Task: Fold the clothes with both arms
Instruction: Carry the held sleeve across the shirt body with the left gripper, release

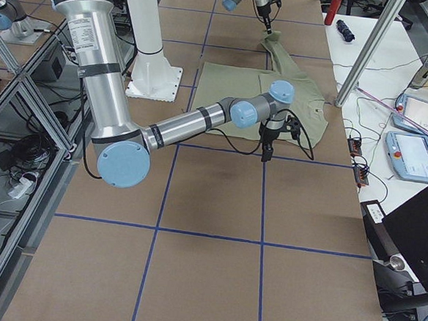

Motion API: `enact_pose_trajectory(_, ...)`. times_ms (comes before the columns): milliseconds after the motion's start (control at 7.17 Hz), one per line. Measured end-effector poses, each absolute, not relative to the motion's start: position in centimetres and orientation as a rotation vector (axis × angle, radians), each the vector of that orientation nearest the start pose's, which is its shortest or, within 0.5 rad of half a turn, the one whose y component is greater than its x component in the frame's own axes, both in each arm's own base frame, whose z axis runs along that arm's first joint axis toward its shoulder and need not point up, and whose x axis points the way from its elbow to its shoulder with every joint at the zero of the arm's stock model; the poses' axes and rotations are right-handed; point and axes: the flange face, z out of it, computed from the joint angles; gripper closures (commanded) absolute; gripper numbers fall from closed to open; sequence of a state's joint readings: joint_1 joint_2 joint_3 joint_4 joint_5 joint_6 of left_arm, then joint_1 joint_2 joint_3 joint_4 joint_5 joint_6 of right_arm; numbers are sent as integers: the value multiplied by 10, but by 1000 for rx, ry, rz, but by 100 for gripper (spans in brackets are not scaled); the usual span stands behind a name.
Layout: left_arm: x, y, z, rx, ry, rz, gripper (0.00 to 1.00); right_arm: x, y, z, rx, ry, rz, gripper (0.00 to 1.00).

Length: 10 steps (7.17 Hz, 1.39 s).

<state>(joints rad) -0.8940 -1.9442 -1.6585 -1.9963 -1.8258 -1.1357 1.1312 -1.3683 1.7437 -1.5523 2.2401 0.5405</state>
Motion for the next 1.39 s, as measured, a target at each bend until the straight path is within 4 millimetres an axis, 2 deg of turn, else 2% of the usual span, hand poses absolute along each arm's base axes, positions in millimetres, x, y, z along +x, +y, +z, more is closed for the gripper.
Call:
enact_pose_trajectory(279, 363, -601, 264, 372, 887, -298, 100, -149, -525, 499, 1, -787, -7, 0)
enact_pose_trajectory(418, 397, -610, 212, 373, 929, -287, 100, -137, -517, 512, 4, -805, 2, 0)
enact_pose_trajectory(558, 434, -610, 162, 359, 978, -285, 100, -128, -512, 519, 4, -815, 13, 0)
enact_pose_trajectory(697, 476, -598, 107, 328, 1039, -288, 100, -120, -509, 524, 1, -818, 25, 0)
enact_pose_trajectory(837, 523, -577, 53, 280, 1110, -294, 100, -115, -509, 528, -1, -817, 37, 0)
enact_pose_trajectory(976, 565, -554, 11, 231, 1177, -303, 100, -112, -509, 530, -3, -815, 43, 0)
enact_pose_trajectory(1116, 598, -536, -9, 206, 1213, -309, 100, -111, -509, 531, -4, -813, 46, 0)
enact_pose_trajectory(1394, 644, -515, -7, 213, 1229, -330, 100, -111, -509, 532, -5, -810, 51, 0)
